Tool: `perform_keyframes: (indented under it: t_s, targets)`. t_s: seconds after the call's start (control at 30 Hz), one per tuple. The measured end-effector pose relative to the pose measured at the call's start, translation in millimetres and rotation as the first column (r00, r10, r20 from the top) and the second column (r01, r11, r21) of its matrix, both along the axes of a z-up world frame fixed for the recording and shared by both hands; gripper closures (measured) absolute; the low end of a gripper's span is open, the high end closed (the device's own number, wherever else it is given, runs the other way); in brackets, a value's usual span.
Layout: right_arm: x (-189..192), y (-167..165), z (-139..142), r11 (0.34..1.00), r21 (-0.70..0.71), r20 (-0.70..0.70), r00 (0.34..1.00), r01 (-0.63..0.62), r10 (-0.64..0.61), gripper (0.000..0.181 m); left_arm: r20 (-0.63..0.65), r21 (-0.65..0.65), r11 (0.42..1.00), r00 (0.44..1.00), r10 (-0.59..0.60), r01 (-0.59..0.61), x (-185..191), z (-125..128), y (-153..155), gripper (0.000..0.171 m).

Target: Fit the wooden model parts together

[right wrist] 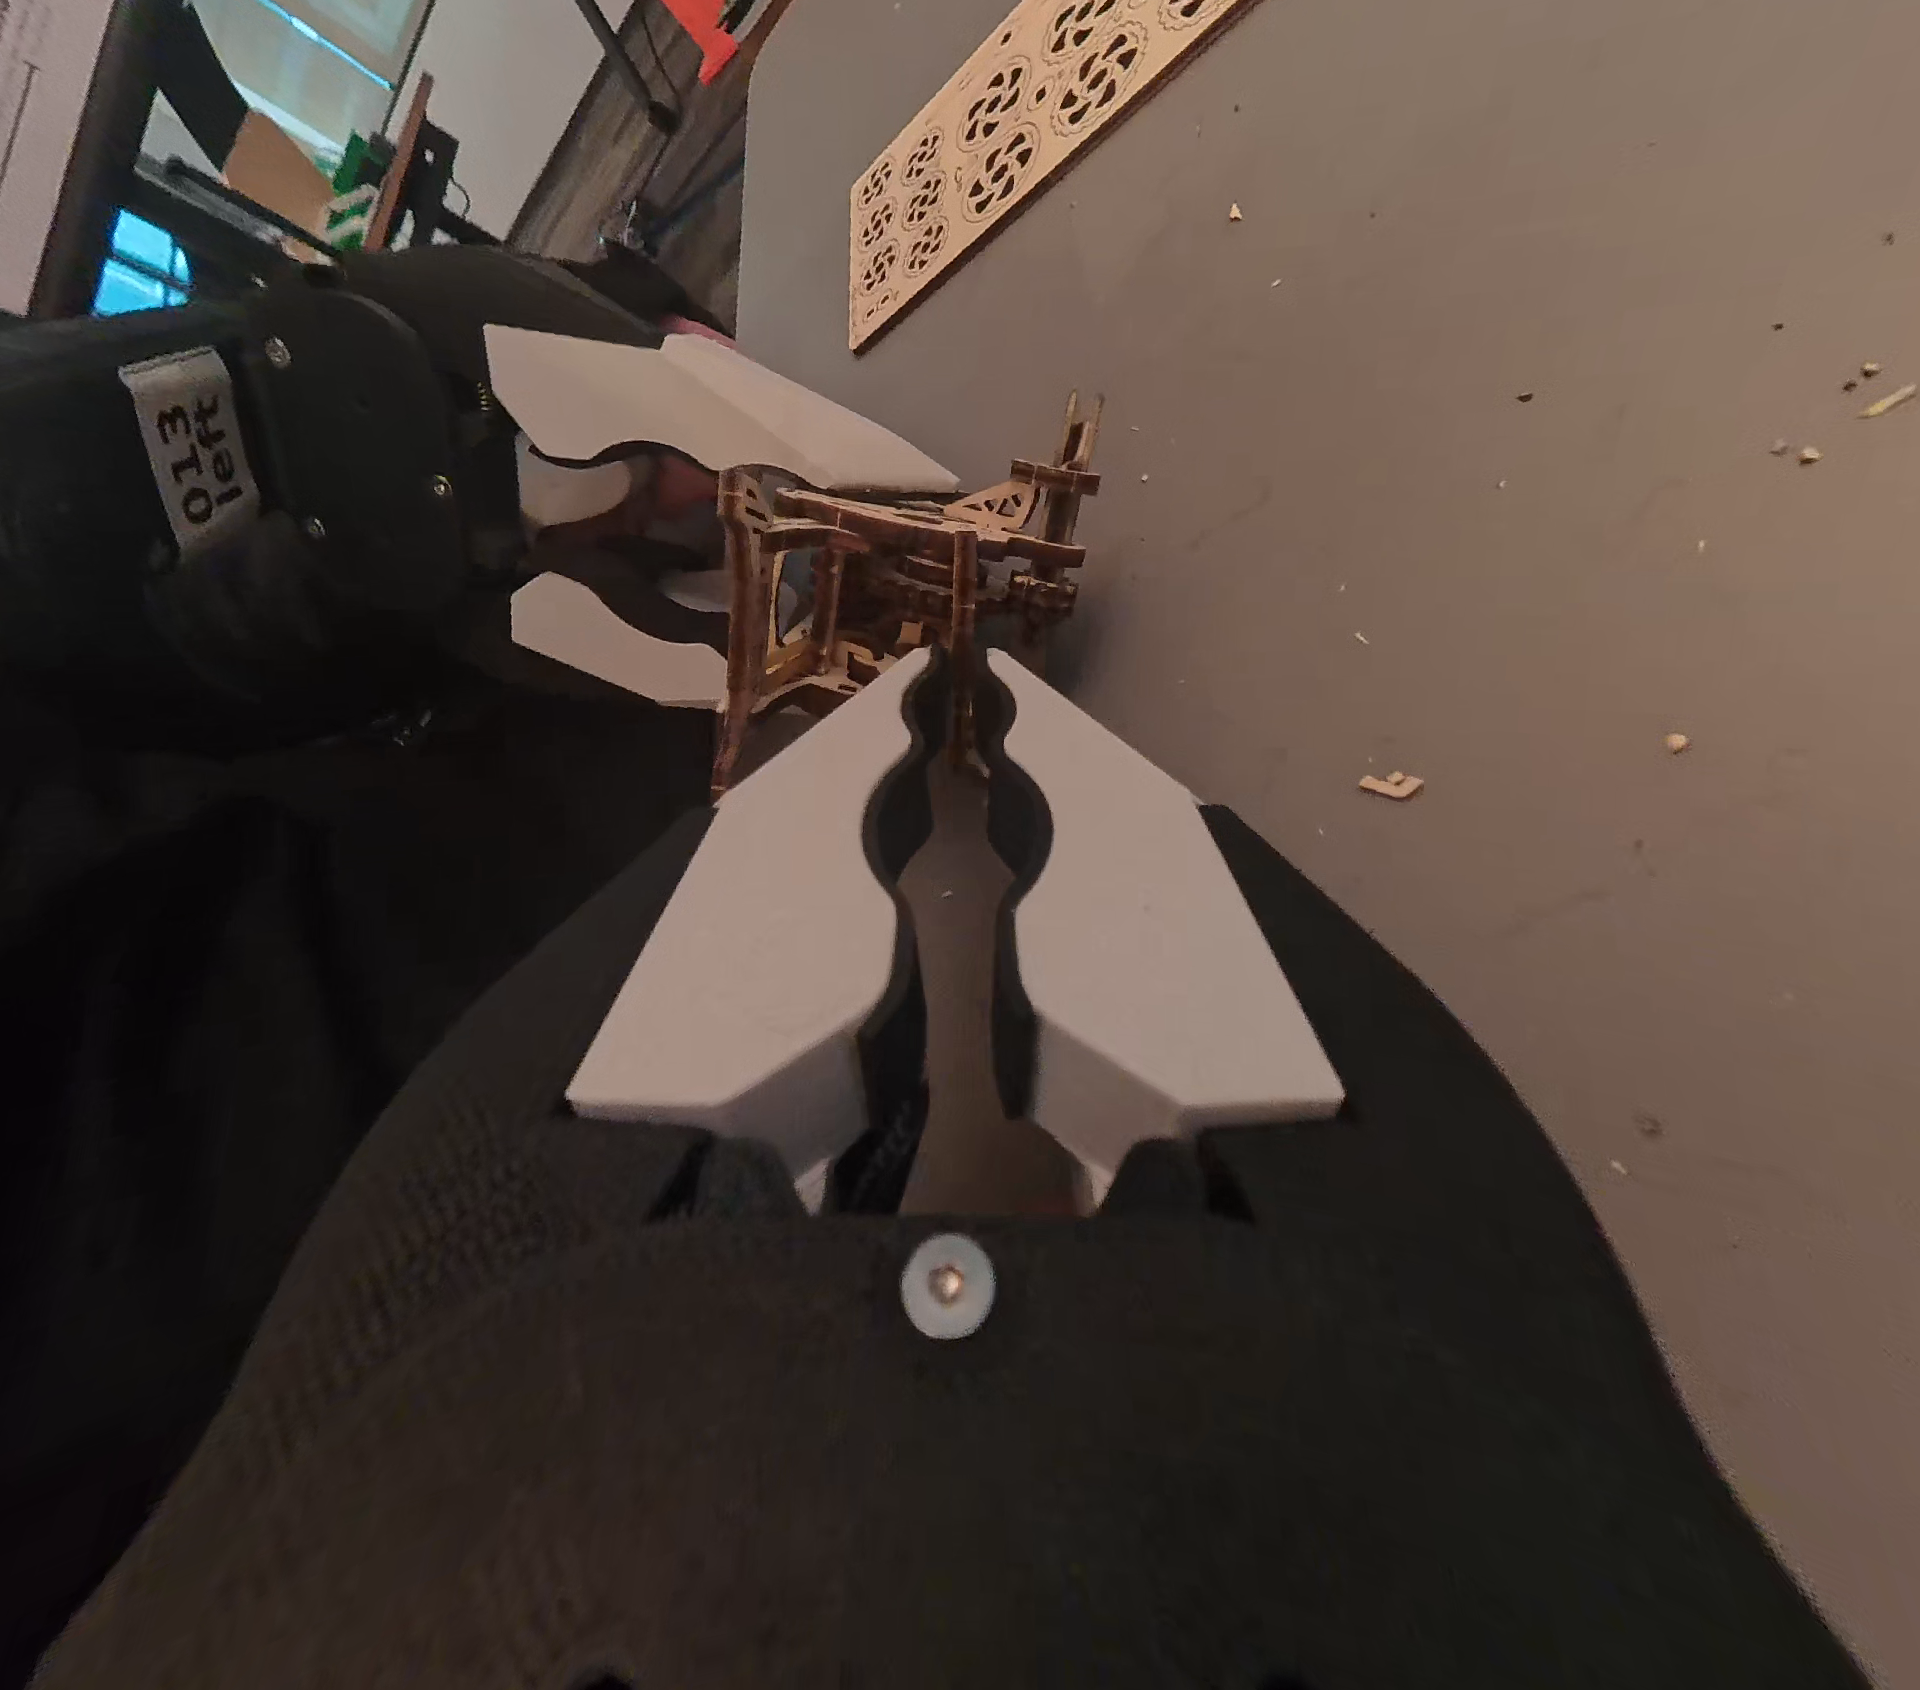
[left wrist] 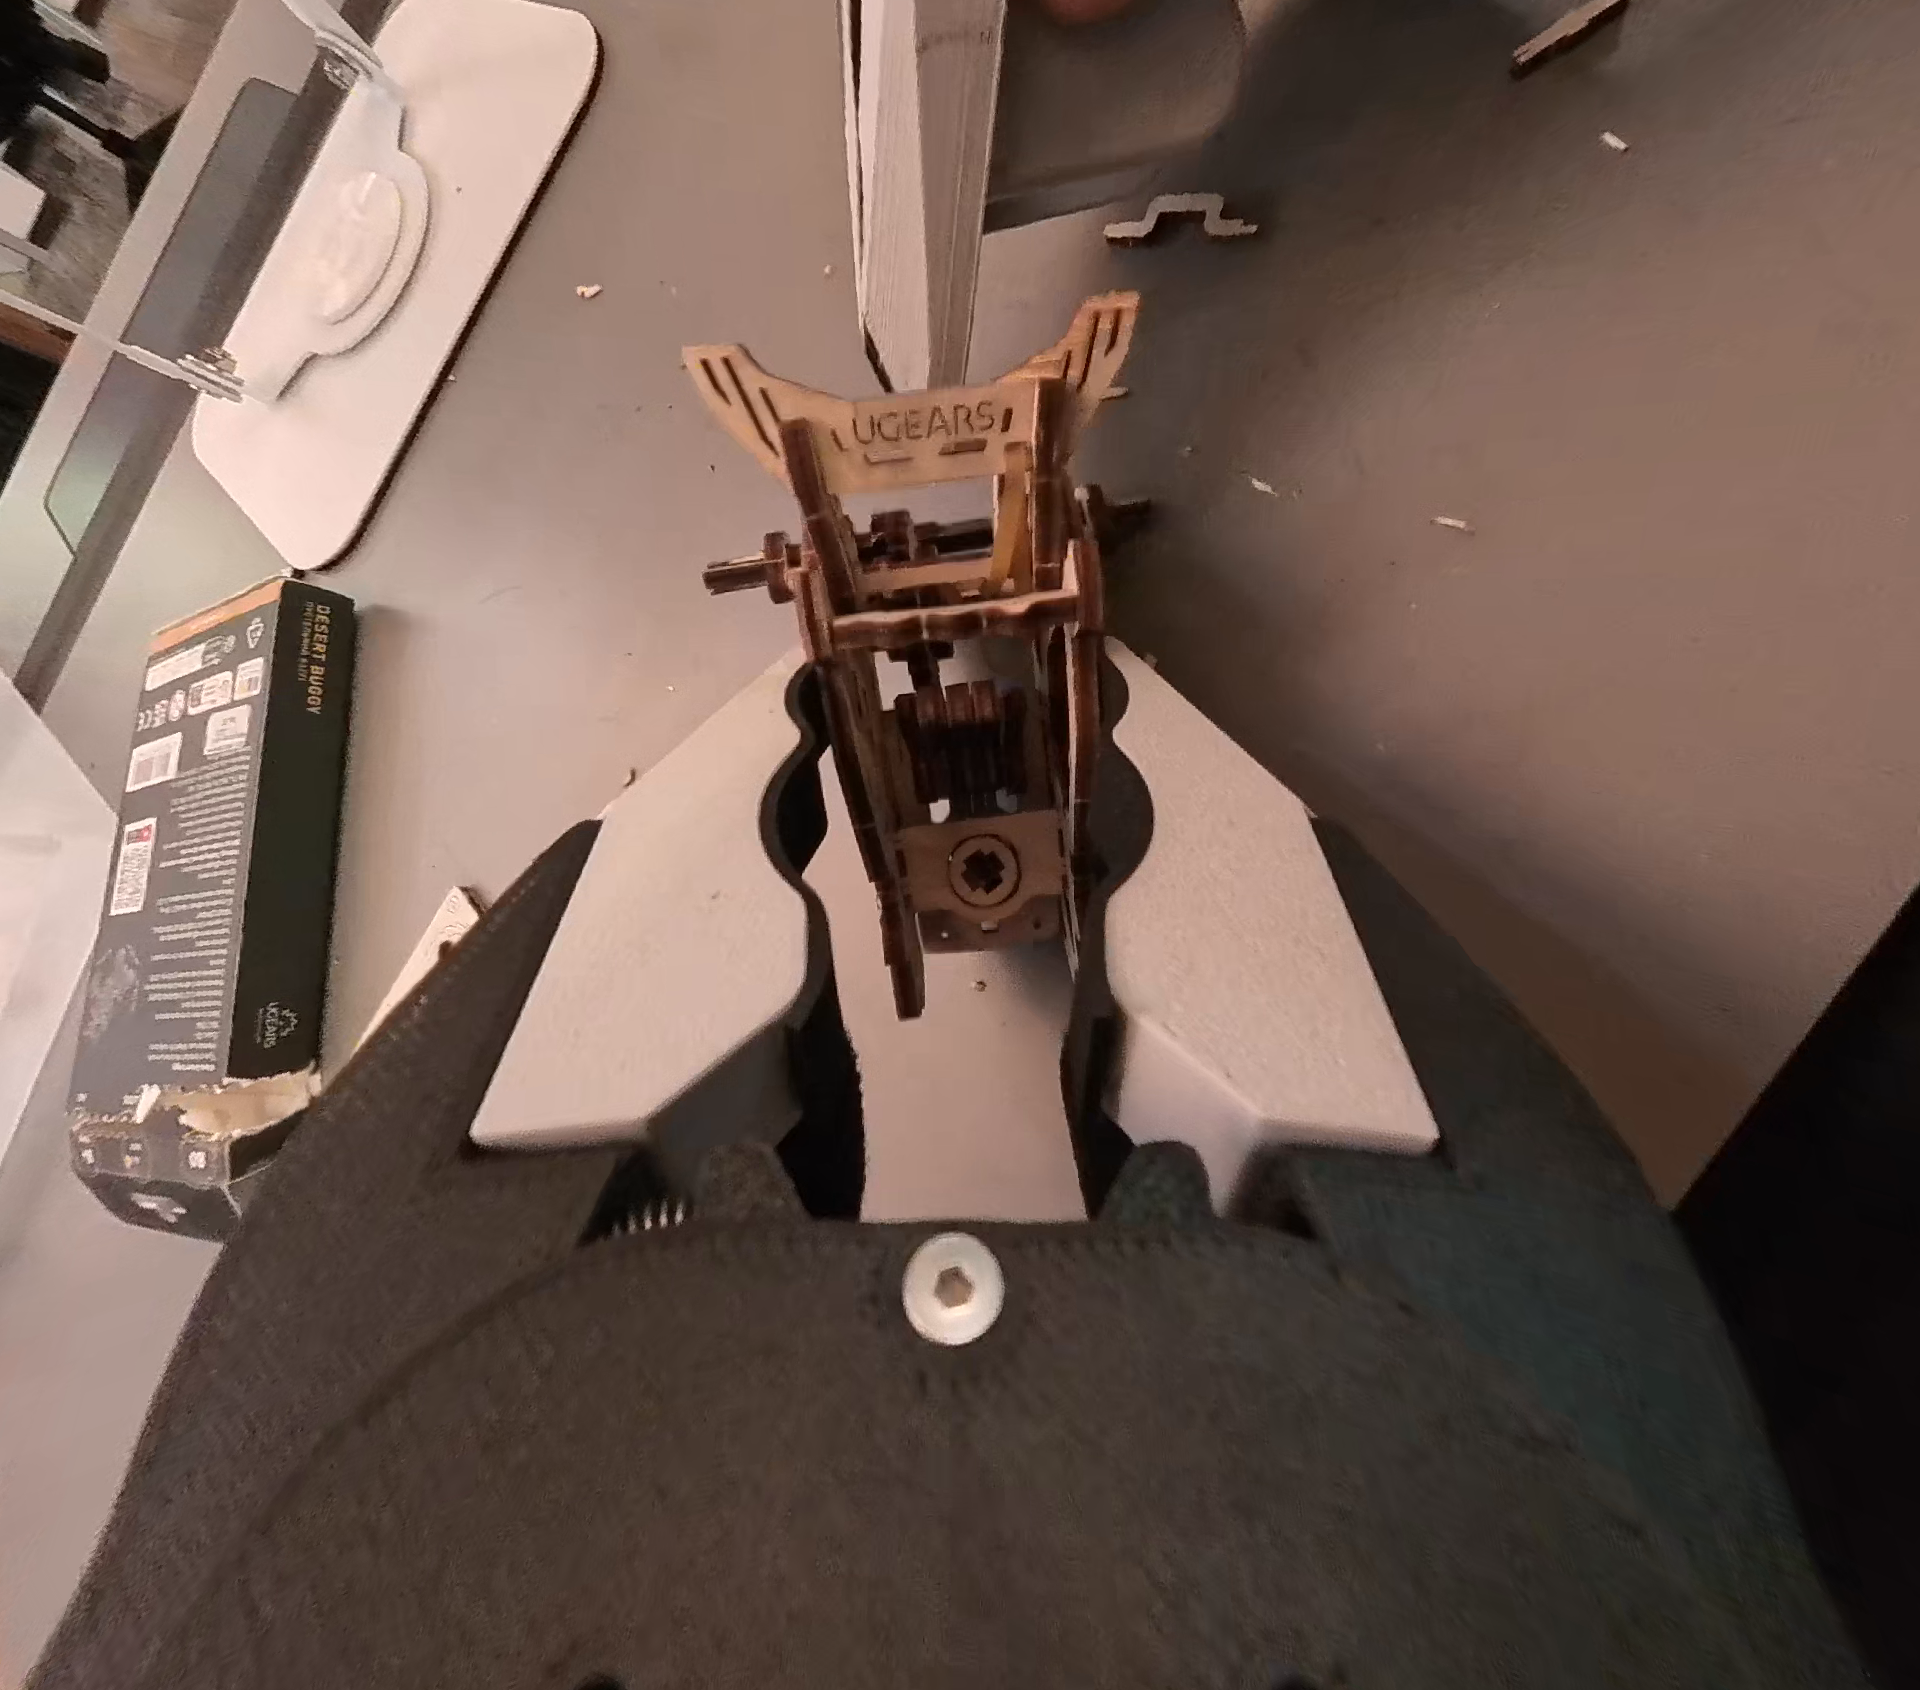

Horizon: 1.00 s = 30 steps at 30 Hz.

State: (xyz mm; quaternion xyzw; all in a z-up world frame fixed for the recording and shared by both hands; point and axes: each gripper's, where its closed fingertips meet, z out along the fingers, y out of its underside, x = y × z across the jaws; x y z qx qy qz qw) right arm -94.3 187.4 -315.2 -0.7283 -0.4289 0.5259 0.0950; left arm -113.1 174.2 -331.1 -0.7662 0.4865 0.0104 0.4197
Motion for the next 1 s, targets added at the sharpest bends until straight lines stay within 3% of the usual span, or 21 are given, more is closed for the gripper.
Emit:
perform_keyframes:
  t_s: [0.1, 0.3, 0.43, 0.8, 1.0]
  targets:
    - [0, 1, 0, 0.998, -0.044, -0.012, 0.999, 0.038, -0.039, 0.180, 0.001, 0.000, 1.000, 1.000, -0.010, 0.010, 2, 1, 0, 0.126]
    - [-2, 2, 0, 0.999, 0.043, 0.003, 1.000, -0.005, 0.005, 0.181, 0.022, -0.007, 0.999, 0.999, -0.032, 0.032, 3, 3, 0, 0.126]
    - [-4, 2, -1, 1.000, -0.017, -0.016, 1.000, -0.023, 0.022, 0.181, 0.051, -0.024, 0.999, 0.998, -0.041, 0.042, 1, 2, 0, 0.125]
    - [-11, 3, -10, 0.990, -0.131, 0.060, 0.996, -0.057, 0.065, 0.180, 0.205, -0.267, 0.962, 0.979, 0.006, 0.050, -1, -14, -1, 0.119]
    - [-11, 3, -10, 0.981, -0.189, 0.046, 0.997, -0.053, 0.063, 0.180, 0.235, -0.275, 0.960, 0.972, 0.010, 0.056, -1, -13, 1, 0.123]
